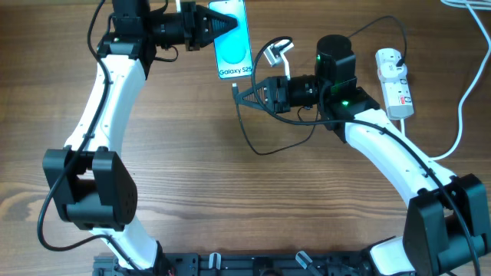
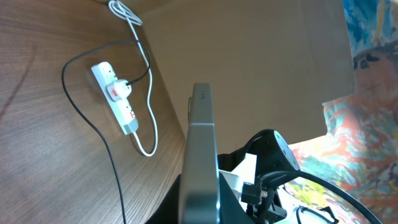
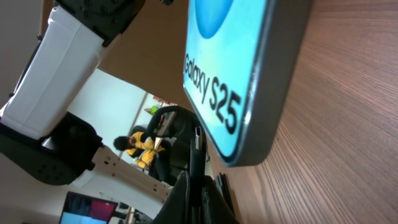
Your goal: Plug charger to phone and switch on socket
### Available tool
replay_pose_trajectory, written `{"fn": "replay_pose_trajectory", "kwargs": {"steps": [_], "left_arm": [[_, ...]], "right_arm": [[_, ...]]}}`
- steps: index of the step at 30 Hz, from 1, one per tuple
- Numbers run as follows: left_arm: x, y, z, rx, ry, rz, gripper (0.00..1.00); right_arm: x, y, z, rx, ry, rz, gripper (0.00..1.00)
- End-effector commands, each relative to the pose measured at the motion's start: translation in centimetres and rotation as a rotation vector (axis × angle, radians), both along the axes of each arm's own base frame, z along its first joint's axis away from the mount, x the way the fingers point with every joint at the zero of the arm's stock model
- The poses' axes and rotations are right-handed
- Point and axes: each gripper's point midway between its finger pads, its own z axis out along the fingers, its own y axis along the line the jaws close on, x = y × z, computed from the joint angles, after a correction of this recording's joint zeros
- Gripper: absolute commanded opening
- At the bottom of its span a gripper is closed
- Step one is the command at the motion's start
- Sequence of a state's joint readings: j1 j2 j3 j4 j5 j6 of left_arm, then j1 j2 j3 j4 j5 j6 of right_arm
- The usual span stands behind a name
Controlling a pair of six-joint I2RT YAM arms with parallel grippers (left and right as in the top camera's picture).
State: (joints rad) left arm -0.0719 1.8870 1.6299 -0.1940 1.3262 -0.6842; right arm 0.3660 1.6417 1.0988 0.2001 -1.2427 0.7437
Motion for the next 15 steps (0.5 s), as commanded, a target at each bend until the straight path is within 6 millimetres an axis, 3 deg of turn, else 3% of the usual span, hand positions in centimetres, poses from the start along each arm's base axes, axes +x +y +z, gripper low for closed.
{"fn": "replay_pose_trajectory", "kwargs": {"steps": [1, 15], "left_arm": [[-0.5, -0.27, 0.88, -0.014, -0.007, -0.025, 0.04], [-0.5, -0.27, 0.86, -0.013, -0.007, -0.025, 0.04]], "right_arm": [[0.27, 0.23, -0.24, -0.006, 0.012, -0.015, 0.04], [1.1, -0.34, 0.21, 0.006, 0.003, -0.041, 0.04]]}}
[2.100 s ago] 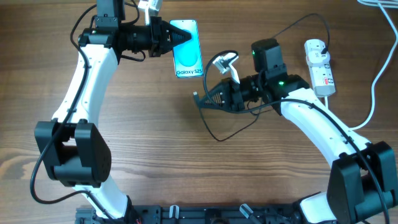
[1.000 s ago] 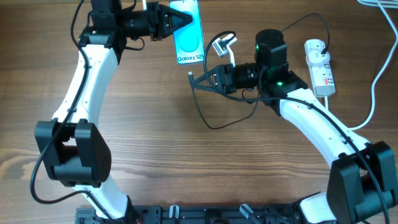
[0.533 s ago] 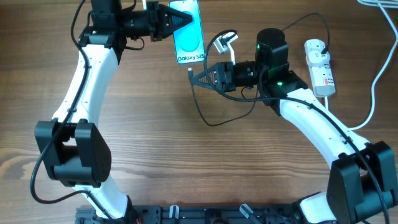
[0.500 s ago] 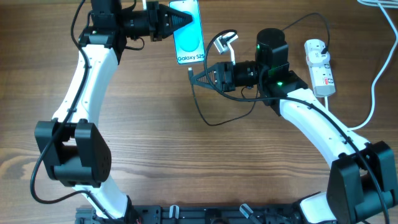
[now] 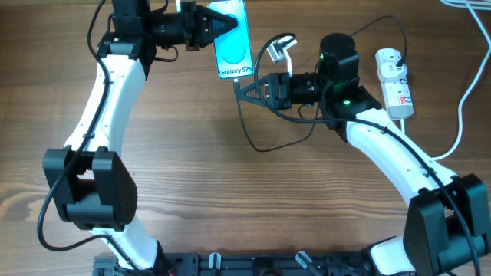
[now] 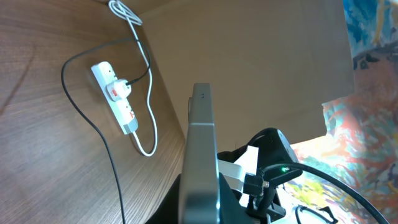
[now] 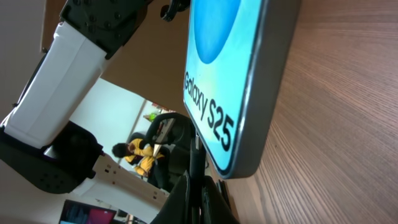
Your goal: Plug charger to phone and switch on socket
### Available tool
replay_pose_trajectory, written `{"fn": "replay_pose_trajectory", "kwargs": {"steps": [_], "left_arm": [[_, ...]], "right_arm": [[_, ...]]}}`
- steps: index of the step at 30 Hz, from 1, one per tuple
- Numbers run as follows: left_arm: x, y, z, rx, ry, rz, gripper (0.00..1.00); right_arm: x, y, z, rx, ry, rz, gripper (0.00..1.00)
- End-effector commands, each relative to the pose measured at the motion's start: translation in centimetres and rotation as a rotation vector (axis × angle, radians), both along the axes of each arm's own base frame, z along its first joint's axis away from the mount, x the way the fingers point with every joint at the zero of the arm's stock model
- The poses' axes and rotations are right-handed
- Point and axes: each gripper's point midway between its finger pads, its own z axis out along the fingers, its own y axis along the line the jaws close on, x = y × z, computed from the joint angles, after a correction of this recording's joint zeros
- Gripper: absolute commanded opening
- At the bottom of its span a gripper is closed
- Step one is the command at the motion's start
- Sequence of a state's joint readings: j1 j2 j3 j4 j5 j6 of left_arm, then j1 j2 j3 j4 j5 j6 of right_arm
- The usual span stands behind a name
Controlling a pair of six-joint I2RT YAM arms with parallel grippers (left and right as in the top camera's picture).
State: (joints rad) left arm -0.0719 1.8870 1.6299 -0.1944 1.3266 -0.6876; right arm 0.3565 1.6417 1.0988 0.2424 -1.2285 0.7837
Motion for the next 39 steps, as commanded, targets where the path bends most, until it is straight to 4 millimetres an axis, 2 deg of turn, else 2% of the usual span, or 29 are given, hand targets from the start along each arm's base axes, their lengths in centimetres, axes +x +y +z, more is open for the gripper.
{"fn": "replay_pose_trajectory", "kwargs": {"steps": [1, 9, 15, 25, 39], "left_arm": [[-0.5, -0.3, 0.9, -0.013, -0.011, -0.025, 0.04], [-0.6, -0.3, 0.9, -0.016, -0.011, -0.031, 0.04], [-0.6, -0.3, 0.9, -0.016, -0.012, -0.031, 0.04], [-0.2, 0.7, 0.9, -0.015, -0.016, -0.009, 0.04], [-0.2, 0.7, 1.0, -0.017, -0.016, -0.013, 0.04]], "right_arm": [[0.4, -0.1, -0.3, -0.003, 0.005, -0.014, 0.04], [1.2, -0.2, -1.1, -0.008, 0.038, -0.03, 0.04], [1.4, 0.0, -0.5, 0.016, 0.029, -0.026, 0.04], [-2.5, -0.6, 0.4, 0.075, -0.017, 0.209, 0.04], [-1.4, -0.4, -1.0, 0.059, -0.026, 0.159, 0.04]]}}
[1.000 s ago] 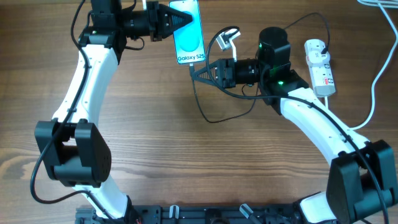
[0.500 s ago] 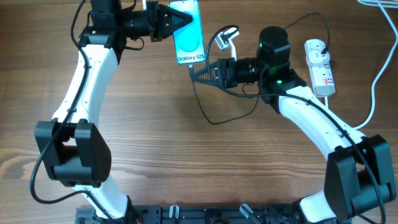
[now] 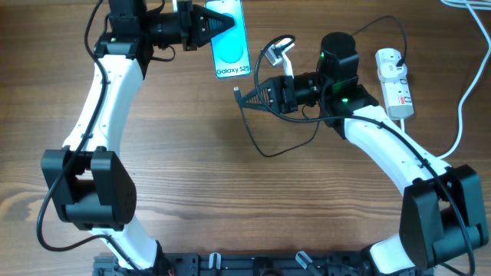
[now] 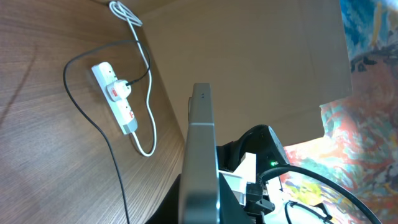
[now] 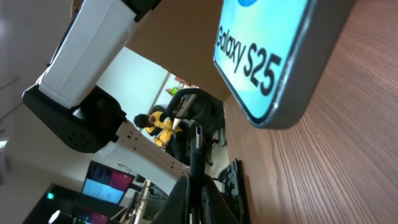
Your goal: Plug charger to phone and switch on socket
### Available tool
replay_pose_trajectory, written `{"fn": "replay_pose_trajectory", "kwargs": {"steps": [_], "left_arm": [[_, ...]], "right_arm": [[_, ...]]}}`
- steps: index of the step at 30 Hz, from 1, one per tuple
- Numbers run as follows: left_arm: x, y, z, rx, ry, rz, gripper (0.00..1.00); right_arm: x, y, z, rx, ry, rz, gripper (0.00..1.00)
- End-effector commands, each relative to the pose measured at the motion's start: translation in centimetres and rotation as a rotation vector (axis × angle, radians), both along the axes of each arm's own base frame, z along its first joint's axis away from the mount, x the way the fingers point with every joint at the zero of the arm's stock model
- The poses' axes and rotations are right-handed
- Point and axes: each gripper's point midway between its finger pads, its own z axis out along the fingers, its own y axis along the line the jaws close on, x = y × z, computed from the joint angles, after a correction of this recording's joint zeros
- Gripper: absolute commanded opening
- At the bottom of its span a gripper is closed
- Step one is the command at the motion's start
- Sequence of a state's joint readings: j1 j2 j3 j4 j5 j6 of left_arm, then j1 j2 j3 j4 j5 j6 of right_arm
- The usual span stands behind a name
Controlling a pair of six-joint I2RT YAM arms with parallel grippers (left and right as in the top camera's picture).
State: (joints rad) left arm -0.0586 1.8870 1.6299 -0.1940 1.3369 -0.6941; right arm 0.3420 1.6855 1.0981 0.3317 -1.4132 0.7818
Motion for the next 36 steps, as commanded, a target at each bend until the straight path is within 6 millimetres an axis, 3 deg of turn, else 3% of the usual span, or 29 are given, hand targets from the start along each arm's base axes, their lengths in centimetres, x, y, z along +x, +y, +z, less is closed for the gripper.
{"fn": "replay_pose_trajectory", "kwargs": {"steps": [1, 25, 32, 36], "left_arm": [[-0.3, 0.1, 0.9, -0.011, -0.021, -0.018, 0.04], [-0.8, -0.6, 1.0, -0.017, -0.017, -0.044, 0.04], [-1.0, -1.1, 1.0, -0.017, -0.018, -0.055, 0.04], [-1.1, -1.1, 0.9, -0.017, -0.017, -0.055, 0.04]], "right_arm": [[0.5, 0.0, -1.1, -0.003, -0.006, -0.008, 0.04], [2.7, 0.3, -1.0, -0.02, 0.043, -0.128, 0.04], [3.3, 0.6, -2.2, -0.021, 0.107, -0.114, 0.04], [3.0, 0.7, -0.4, 0.031, 0.042, -0.086, 0.04]]}}
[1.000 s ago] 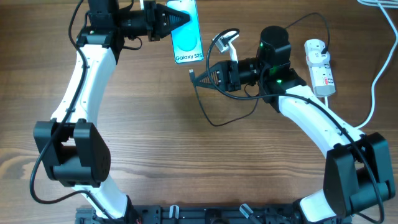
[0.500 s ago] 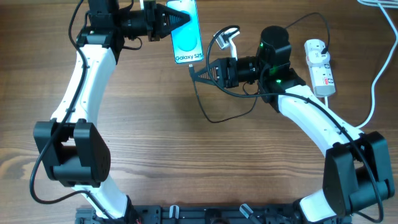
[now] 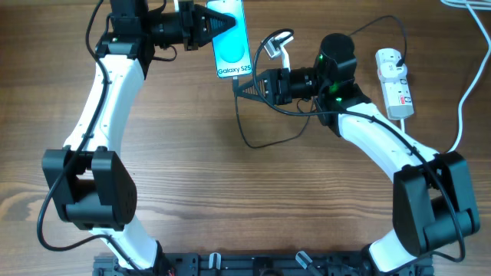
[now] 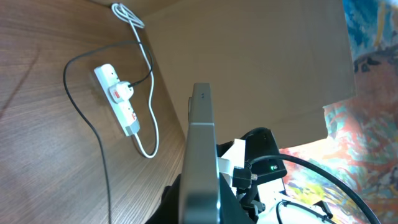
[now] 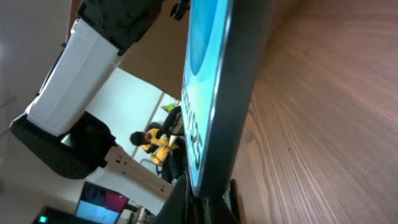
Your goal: Plug charger to phone and switch on socket
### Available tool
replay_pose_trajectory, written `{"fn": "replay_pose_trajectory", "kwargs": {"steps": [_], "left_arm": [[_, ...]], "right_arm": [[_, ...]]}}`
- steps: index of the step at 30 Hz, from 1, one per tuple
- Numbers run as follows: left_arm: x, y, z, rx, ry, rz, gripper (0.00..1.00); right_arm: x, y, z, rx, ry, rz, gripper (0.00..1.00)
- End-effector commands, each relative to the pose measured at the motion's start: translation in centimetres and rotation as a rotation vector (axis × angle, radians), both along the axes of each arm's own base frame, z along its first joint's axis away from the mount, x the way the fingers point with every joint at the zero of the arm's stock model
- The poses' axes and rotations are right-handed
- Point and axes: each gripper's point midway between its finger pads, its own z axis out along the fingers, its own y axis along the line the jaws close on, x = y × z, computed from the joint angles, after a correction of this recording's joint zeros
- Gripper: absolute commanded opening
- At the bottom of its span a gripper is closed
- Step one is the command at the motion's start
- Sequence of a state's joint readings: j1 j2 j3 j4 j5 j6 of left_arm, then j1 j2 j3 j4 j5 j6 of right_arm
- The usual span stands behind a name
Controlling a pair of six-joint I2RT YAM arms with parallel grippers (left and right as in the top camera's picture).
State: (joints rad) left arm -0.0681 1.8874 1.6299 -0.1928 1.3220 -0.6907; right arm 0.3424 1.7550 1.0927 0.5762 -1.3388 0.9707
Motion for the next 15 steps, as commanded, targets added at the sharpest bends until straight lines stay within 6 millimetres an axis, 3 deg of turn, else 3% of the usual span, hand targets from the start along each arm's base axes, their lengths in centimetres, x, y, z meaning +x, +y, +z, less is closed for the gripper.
{"fn": "replay_pose_trajectory", "kwargs": {"steps": [1, 11, 15], "left_arm": [[-1.1, -0.7, 1.1, -0.024, -0.013, -0.059, 0.04], [-3.2, -0.8, 1.9, -0.073, -0.095, -0.184, 0.04], [-3.9, -1.2, 0.9, -0.067, -0.052, -0.193, 0.04]], "right_arm": [[0.5, 0.0, 0.3, 0.021, 0.011, -0.007, 0.04], [0.9, -1.2, 1.4, 0.049, -0.045, -0.013, 0.04], [1.6, -1.5, 2.4, 0.075, -0.089, -0.052, 0.04]]}}
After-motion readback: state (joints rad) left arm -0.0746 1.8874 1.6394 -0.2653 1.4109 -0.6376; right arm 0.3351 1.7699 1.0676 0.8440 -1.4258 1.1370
